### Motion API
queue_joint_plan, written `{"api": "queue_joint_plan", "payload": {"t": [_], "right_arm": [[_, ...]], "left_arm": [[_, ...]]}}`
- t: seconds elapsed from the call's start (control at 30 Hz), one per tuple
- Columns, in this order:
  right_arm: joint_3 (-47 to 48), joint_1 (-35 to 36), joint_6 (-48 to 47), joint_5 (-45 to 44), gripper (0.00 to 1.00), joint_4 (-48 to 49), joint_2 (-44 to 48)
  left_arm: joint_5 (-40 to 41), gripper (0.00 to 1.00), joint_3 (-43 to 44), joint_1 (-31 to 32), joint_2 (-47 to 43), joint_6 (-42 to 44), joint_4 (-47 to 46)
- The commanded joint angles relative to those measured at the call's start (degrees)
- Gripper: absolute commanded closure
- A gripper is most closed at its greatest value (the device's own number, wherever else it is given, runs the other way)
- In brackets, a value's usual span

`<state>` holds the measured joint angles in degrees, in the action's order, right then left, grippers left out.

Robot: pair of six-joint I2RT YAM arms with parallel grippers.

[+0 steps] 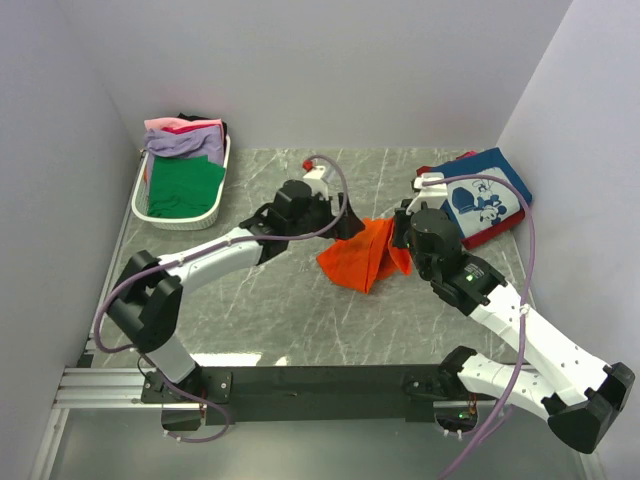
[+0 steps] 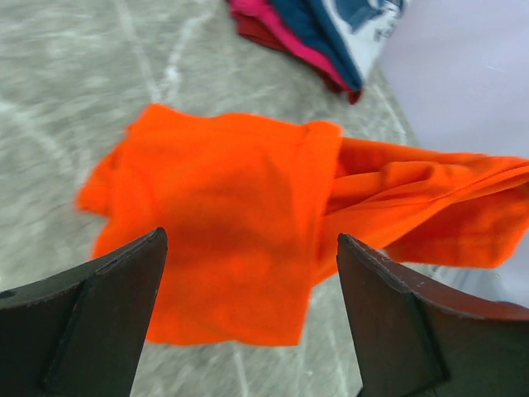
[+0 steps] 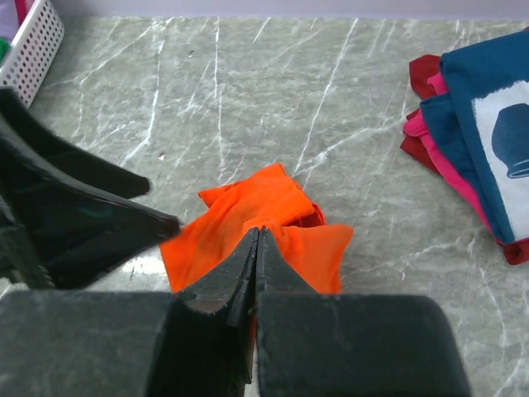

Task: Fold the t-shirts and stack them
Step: Flatten the tshirt out

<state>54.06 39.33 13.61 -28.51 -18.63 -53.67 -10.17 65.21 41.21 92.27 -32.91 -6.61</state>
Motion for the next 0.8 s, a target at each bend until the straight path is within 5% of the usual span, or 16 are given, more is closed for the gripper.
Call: {"api": "queue_joint_plan", "payload": {"t": [0.0,0.4,0.6,0.63,0.77], "right_arm": [[1.6,-0.3,0.1,-1.2,1.00,1.6,1.7],[-1.1,-0.7,0.1,-2.4,1.00,1.1,4.7],[-2.9,-2.2,0.3,-2.0,1.00,2.1,4.8],[-3.3,-2.4,0.2,-1.7,1.00,2.5,4.6],[-3.4,-3.6,0.2,-0.1,1.00,3.8,3.8]], "left_arm": [[-3.2,0.11,4.7,1.8,2.5,-1.7,-4.0],[-4.0,0.18,11.4,5.5,12.2,-1.6,-1.3],[-2.4,0.67,12.4,5.5,12.8,-1.1,1.4],[-1.8,0.94,12.4,5.5,12.6,-1.0,1.8],[-0.9,1.00,11.8,4.9,11.8,-0.8,2.1]]}}
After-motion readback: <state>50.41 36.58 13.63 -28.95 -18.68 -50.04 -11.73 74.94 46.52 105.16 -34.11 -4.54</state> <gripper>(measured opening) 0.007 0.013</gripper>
